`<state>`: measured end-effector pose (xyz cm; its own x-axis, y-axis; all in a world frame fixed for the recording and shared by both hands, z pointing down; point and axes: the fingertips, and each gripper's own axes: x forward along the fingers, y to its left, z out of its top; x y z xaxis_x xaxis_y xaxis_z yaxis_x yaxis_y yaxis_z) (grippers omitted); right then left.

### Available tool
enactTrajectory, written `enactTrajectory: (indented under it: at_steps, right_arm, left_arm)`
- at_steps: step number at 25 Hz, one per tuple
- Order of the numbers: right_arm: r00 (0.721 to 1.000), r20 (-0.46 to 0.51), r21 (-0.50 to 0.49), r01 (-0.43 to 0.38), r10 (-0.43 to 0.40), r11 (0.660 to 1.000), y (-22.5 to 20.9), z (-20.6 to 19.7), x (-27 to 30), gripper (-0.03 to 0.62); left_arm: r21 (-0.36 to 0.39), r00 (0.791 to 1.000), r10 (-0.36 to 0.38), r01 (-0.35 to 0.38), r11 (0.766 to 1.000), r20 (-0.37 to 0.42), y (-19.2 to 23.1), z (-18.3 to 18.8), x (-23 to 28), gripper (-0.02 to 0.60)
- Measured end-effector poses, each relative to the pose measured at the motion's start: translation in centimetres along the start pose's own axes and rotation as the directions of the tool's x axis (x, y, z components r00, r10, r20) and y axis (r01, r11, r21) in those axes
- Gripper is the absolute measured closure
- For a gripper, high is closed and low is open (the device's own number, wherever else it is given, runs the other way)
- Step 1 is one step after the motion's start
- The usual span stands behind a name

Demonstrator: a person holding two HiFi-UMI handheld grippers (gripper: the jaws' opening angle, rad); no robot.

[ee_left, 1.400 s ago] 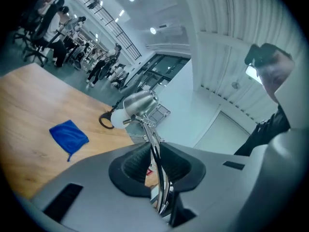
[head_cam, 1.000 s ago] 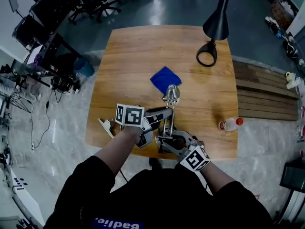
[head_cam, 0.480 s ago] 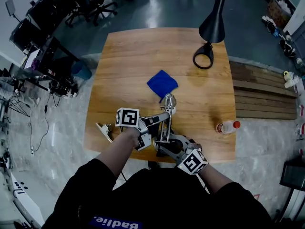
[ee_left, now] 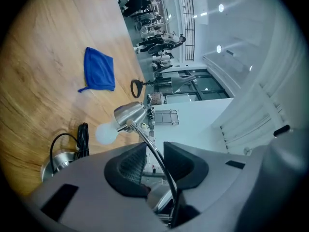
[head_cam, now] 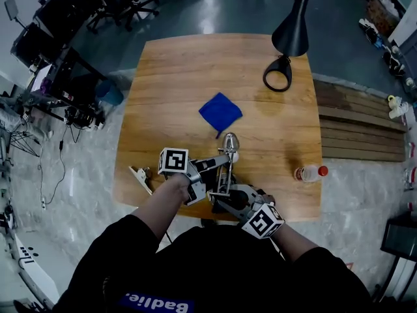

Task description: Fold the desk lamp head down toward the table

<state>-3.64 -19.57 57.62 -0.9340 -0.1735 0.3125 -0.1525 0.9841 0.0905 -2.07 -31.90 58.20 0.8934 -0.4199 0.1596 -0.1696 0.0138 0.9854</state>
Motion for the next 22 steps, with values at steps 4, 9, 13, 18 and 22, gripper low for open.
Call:
enactTrajectory:
  at_steps: [4, 9, 13, 18, 22]
  right_arm:
    - [1.000, -0.005, -0.009, -0.014, 0.014, 1.000, -0.1, 0.0, 0.2, 0.477]
    - [1.000, -0.017, 0.004, -0.014, 0.014, 1.000, 0.3, -0.5, -0.4, 0.477]
    - [1.000, -0.021, 0.002, -0.019, 0.019, 1.000, 0.1, -1.0, -0.4, 0.477]
    - [0.999, -0.036, -0.028, -0.024, 0.023, 0.999, 0.4, -1.6, -0.1, 0.477]
    - [1.000, -0.031, -0.005, -0.003, 0.002, 1.000, 0.1, -0.8, -0.1, 0.477]
  left_arm:
    - [0.013, 1.000, -0.009, 0.009, 1.000, 0.014, 0.1, 0.6, -0.2, 0.468]
    - [0.043, 0.999, 0.044, -0.044, 0.998, 0.001, 1.0, 0.0, 0.1, 0.466]
    - [0.062, 0.997, 0.078, -0.076, 0.995, -0.026, 0.6, -0.3, 0.5, 0.466]
    - [0.058, 0.998, 0.062, -0.062, 0.996, 0.005, 0.3, 0.4, -1.5, 0.456]
    - [0.137, 0.994, 0.045, -0.059, 0.989, 0.101, -1.6, 3.0, -5.1, 0.456]
